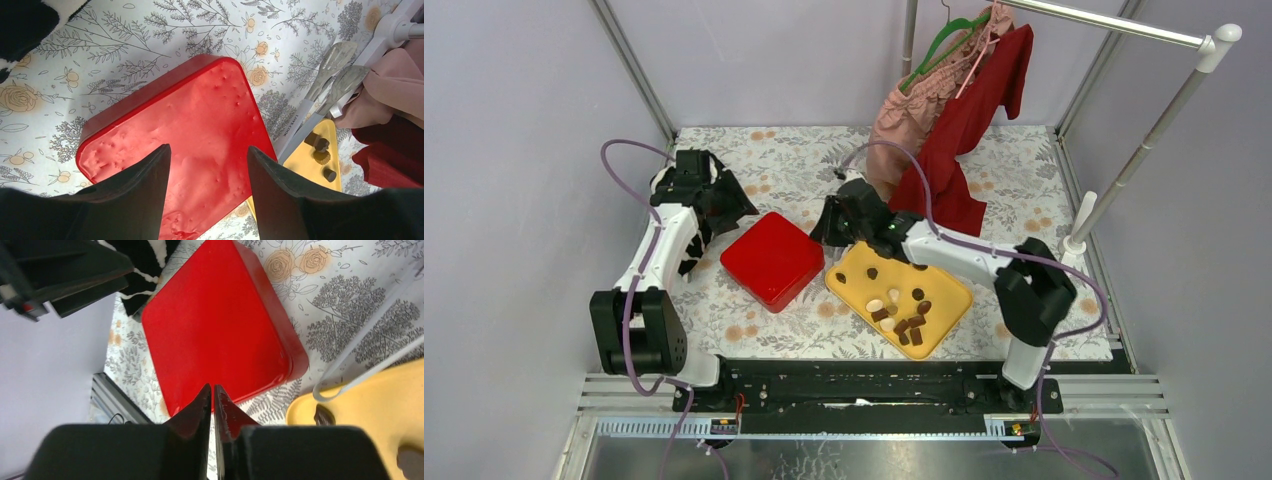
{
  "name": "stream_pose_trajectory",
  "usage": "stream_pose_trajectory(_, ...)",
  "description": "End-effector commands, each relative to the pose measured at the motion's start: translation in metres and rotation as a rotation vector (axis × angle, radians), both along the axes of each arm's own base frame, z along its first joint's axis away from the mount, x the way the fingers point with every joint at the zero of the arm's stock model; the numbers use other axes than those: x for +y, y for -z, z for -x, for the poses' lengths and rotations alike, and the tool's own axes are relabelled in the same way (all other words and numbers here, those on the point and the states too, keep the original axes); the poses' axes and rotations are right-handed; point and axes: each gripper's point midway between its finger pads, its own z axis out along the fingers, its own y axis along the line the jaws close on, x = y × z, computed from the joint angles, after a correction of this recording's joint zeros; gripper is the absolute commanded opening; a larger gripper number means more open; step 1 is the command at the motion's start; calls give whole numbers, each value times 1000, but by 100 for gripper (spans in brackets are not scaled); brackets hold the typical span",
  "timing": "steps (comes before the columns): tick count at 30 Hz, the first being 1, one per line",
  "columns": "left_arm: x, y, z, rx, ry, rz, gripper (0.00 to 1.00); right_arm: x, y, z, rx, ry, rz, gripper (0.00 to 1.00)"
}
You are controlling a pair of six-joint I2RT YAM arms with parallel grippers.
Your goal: Pack the chocolate
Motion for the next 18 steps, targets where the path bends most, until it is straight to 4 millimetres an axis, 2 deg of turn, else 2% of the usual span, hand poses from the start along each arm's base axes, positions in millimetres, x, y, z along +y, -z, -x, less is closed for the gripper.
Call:
stream_pose_trajectory(1, -7, 6, 5, 24, 44, -16, 63, 15, 6, -8, -8, -73, 76, 7)
stream_pose_trajectory(3, -9, 5, 11, 22, 46, -38, 63, 23, 11, -8, 11, -104, 75, 0)
stream_pose_trajectory(7, -10, 10, 35, 65, 53, -127, 61, 28, 26, -13, 36, -114, 115, 0)
stream_pose_trajectory(13, 3, 22, 73, 134, 53, -307, 56, 29, 57, -20, 69, -120, 217, 0)
stream_pose_trajectory(18, -1, 28, 90, 151, 60, -309, 56, 26, 67, -19, 79, -114, 229, 0)
